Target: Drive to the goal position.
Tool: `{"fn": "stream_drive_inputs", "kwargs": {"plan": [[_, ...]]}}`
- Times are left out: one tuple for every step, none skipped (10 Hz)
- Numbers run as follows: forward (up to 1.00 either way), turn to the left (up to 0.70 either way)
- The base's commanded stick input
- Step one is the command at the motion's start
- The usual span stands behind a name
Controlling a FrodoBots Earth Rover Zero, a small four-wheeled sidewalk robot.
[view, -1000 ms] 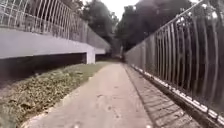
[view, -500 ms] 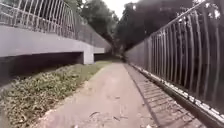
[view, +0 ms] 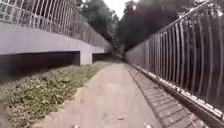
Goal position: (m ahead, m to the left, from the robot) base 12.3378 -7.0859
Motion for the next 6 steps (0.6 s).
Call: {"fn": "stream_drive_inputs", "kwargs": {"plan": [[1.00,-0.40],[1.00,-0.19],[1.00,-0.05],[1.00,0.00],[1.00,0.00],[1.00,0.00]]}}
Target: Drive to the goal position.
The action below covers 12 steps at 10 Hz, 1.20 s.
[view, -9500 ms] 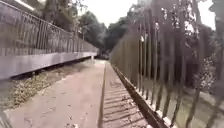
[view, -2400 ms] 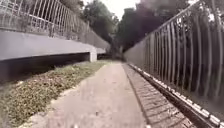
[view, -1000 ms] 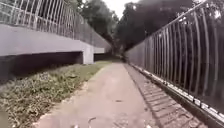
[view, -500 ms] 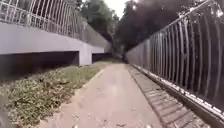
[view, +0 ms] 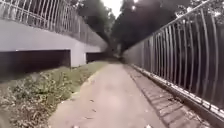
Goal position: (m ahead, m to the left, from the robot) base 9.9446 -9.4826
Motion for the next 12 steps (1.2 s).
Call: {"fn": "stream_drive_inputs", "kwargs": {"plan": [[1.00,0.00],[1.00,0.00],[1.00,0.00],[1.00,0.00],[1.00,0.07],[1.00,0.36],[1.00,0.40],[1.00,0.40],[1.00,0.16],[1.00,0.00],[1.00,0.00],[1.00,0.00]]}}
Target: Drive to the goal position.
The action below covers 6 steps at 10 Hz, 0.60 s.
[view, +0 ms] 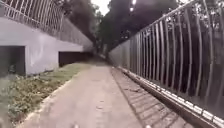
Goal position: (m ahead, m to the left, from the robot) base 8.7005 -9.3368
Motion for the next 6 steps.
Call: {"fn": "stream_drive_inputs", "kwargs": {"plan": [[1.00,0.00],[1.00,0.00],[1.00,0.00],[1.00,0.00],[1.00,0.00],[1.00,0.00]]}}
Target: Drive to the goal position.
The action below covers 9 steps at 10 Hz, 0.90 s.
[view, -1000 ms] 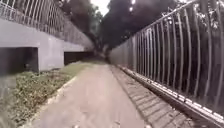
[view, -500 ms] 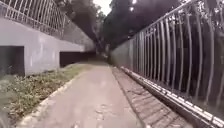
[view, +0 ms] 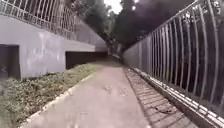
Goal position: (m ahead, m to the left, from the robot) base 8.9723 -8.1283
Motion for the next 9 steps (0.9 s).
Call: {"fn": "stream_drive_inputs", "kwargs": {"plan": [[1.00,0.00],[1.00,0.00],[1.00,0.00],[1.00,0.00],[1.00,0.00],[1.00,0.00],[1.00,0.00],[1.00,0.00],[1.00,0.00]]}}
